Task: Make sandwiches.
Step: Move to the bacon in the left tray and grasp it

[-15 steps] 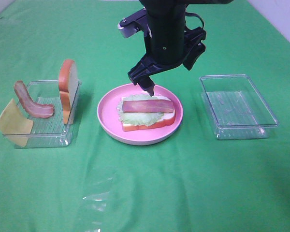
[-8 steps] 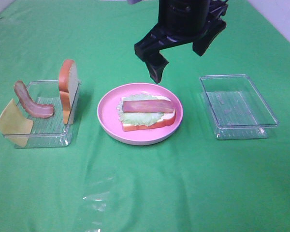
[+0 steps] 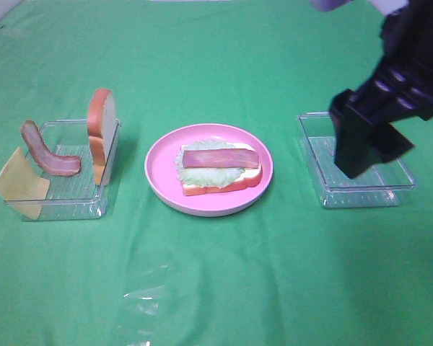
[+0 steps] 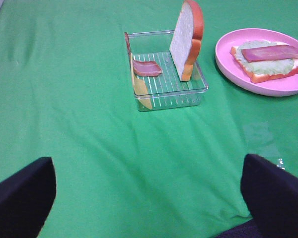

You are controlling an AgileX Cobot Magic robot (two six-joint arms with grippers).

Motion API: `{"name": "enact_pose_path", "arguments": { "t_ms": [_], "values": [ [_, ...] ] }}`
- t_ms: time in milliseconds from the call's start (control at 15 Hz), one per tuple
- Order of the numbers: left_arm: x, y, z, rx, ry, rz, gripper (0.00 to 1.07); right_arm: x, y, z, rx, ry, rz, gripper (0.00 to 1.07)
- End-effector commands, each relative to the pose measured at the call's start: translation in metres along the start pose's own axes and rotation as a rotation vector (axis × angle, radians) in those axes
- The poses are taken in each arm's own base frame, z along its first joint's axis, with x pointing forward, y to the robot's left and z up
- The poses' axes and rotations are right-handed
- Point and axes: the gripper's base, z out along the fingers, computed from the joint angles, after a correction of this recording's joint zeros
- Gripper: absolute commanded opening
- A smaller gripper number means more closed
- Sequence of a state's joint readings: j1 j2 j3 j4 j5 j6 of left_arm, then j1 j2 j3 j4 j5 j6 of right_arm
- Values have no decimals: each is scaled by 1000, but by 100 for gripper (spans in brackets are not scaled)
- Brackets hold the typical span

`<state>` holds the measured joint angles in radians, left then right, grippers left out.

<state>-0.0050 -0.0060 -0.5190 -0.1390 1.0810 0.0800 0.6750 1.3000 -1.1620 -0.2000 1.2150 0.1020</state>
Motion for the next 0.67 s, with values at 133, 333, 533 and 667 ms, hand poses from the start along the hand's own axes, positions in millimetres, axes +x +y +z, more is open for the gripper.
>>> {"name": "enact_pose_path", "arguments": {
  "t_ms": [133, 333, 533, 667],
  "values": [
    [0, 0, 0, 1, -4, -4, 93, 66, -9, -8, 54, 53, 104, 98],
    [0, 0, 0, 1, -4, -4, 93, 148, -23, 2, 148, -34, 207, 98],
    [0, 0, 0, 1, -4, -4, 93, 191, -35, 8, 209, -107, 422, 98],
    [0, 0, 0, 1, -4, -4, 93, 214, -32, 3, 250, -222, 505, 98]
  ]
}}
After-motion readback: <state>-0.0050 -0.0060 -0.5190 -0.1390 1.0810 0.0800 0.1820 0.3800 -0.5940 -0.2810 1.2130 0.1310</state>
